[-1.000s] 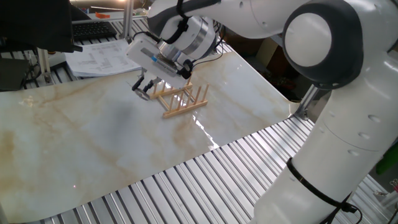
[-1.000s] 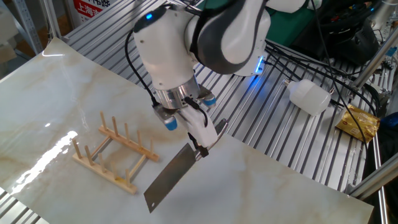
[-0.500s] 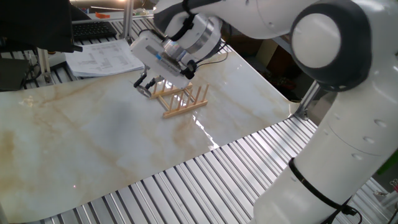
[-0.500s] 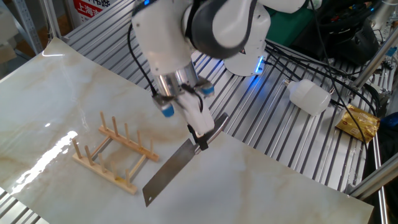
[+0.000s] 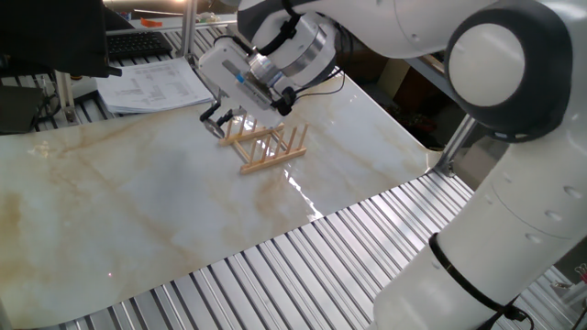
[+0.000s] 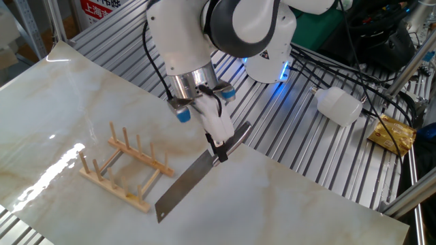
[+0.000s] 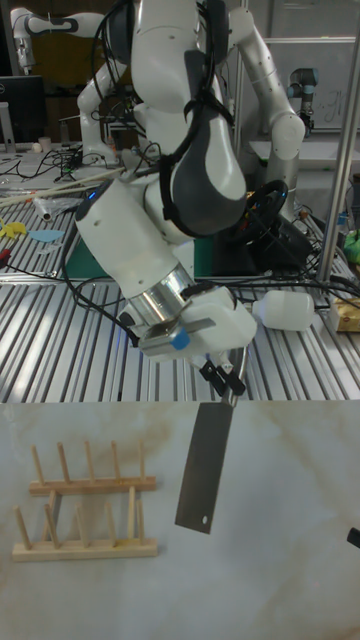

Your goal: Put the knife on the knife rack

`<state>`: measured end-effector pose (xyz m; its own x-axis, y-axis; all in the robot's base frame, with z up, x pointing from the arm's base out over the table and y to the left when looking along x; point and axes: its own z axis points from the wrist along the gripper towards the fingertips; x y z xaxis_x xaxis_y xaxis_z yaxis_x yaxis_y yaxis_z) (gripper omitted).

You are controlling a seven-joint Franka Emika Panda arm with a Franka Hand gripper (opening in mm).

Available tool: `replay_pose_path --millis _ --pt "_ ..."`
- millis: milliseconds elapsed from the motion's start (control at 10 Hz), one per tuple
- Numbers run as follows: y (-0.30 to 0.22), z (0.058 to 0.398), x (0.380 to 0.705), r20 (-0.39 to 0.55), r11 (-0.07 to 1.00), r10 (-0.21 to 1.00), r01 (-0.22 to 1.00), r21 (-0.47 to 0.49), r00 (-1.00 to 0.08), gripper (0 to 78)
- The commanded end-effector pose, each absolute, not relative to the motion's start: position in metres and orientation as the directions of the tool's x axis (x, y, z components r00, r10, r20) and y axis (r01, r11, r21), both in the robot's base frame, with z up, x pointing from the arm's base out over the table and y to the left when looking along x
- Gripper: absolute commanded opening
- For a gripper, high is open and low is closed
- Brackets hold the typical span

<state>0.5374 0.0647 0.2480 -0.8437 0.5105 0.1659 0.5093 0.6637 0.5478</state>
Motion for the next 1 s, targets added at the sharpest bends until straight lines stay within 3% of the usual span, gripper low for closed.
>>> replay_pose_path --millis 100,1000 --pt "0.0627 0.2586 0.5364 0.075 0.631 0.508 0.430 0.646 -0.858 1.7" --pt "0.0619 0.2594 0.5358 0.072 0.586 0.424 0.334 0.739 -0.903 1.7"
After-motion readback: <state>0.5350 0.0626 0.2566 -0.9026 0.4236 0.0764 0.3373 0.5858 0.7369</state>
